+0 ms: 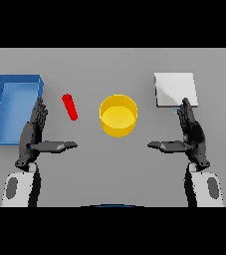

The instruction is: Pick up the red beaker and tilt it to pour out 1 green nut into yellow bowl. Pick up the yellow bowl and place it on the metallic measuring scale.

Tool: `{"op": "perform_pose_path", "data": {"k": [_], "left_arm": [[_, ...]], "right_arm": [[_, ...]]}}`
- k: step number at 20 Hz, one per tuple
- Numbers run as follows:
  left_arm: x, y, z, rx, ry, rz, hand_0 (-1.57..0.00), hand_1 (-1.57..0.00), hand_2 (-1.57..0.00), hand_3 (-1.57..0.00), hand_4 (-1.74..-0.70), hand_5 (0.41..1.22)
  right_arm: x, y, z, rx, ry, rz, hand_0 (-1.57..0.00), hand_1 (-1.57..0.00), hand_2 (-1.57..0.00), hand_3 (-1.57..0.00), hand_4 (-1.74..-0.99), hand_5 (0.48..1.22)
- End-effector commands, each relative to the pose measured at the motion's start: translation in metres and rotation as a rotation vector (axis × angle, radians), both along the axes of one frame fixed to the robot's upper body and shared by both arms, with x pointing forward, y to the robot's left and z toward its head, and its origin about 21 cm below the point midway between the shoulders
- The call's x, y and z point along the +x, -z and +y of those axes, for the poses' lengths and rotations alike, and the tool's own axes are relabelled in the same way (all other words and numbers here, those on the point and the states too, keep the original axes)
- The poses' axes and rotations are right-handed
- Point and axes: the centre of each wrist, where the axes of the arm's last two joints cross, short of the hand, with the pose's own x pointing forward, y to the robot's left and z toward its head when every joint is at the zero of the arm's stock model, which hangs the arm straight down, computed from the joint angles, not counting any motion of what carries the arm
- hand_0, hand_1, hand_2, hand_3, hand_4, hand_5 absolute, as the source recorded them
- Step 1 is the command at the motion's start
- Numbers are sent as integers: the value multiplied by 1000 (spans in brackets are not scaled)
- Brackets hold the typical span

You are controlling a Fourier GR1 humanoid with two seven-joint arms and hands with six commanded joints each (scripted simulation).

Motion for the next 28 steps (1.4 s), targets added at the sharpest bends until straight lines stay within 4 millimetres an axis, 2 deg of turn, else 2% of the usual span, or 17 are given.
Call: {"op": "perform_pose_path", "data": {"k": [1, 6, 8, 12, 14, 18, 20, 24, 28], "left_arm": [[0, 0, 0, 0, -1, 0, 1, 1, 1, 1, -1093, 623], [-1, 1, 1, 1, 8, 5, 1, 1, 1, 1, -1093, 623], [-22, -1, 2, 111, 29, -57, 1, 1, 1, 1, -1094, 620], [-36, -8, -5, 171, 34, -37, 1, 1, 1, 1, -1098, 616], [-29, -11, -6, 188, 33, -14, 1, 1, 1, 1, -1094, 613], [-11, -2, -11, 220, 58, -12, 1, 1, 1, 1, -1106, 623], [3, 2, -12, 218, 65, -12, 1, 1, 1, 1, -1130, 633], [26, 10, -19, 229, 57, -19, 1, 1, 1, 1, -1153, 636], [51, 18, -18, 227, 38, 0, 1, 1, 1, 1, -1163, 631]], "right_arm": [[0, 0, 1, 1, 0, -1, 1, 1, 1, 1, -1128, 660], [-1, 2, 9, 5, -4, 7, 1, 1, 1, 1, -1128, 660], [-18, -3, 15, -212, -46, -155, 1, 1, 1, 1, -1128, 663], [-29, -4, 21, -300, -49, -150, 1, 1, 1, 1, -1118, 663], [-30, -7, 25, -298, -54, -160, 1, 1, 1, 1, -1120, 660], [-32, -7, 24, -301, -46, -144, 1, 1, 1, 1, -1130, 650], [-28, -11, 22, -267, -48, -147, 1, 1, 1, 1, -1160, 651], [-27, -7, 24, -243, -53, -150, 1, 1, 1, 1, -1204, 661], [-29, -9, 16, -248, -54, -161, 1, 1, 1, 1, -1230, 666]]}}
